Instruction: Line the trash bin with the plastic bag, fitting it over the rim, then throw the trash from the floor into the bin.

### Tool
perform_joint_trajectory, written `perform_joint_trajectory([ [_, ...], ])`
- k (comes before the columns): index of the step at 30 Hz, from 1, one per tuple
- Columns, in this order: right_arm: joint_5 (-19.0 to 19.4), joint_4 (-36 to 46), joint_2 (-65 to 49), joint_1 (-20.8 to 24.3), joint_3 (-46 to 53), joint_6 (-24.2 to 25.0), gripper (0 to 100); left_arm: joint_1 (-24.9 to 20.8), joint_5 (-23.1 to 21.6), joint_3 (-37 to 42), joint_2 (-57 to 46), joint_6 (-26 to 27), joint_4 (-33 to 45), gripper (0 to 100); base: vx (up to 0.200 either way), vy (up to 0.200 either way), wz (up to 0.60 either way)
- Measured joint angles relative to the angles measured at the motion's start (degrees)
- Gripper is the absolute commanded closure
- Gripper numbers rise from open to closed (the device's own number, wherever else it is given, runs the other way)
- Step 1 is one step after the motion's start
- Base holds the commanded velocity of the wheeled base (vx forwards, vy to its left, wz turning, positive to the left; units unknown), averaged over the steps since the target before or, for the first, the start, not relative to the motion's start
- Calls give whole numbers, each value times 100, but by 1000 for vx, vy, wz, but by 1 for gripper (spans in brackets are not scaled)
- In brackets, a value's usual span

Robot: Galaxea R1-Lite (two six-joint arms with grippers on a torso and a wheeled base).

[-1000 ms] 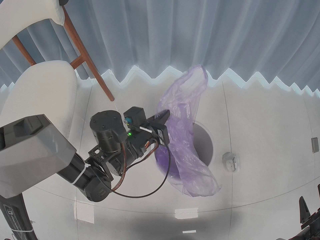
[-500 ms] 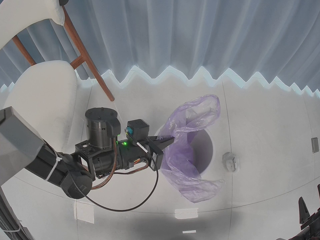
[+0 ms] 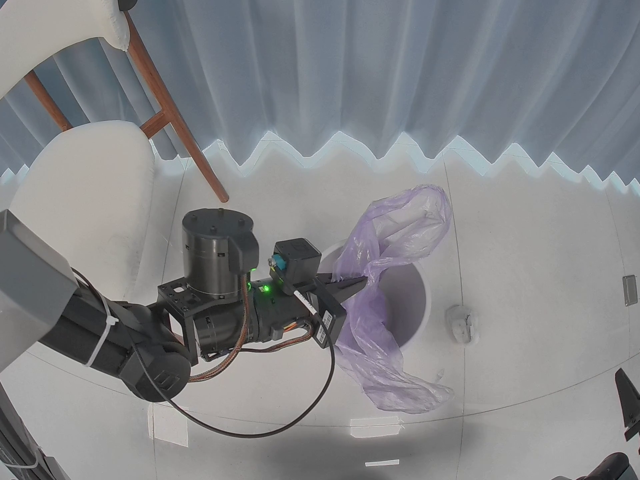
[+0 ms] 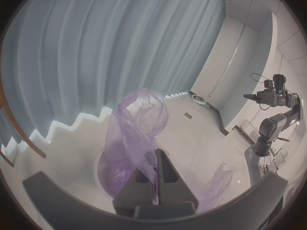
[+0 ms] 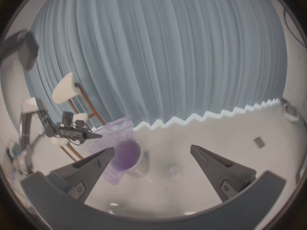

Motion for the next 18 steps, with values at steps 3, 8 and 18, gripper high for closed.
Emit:
perform_joint_trajectory([
  [3,60,0,689,430,-297,627,0,-6,55,-17,-2,11,2,100,0,0,0],
  [8,246,-11,1942,968,-808,1426,0,-9,132,-55,0,28,15,100,0,0,0],
  [18,695,-411,4804,1593,-1997,2380,0,-33,261,-113,15,56,22,100,0,0,0],
])
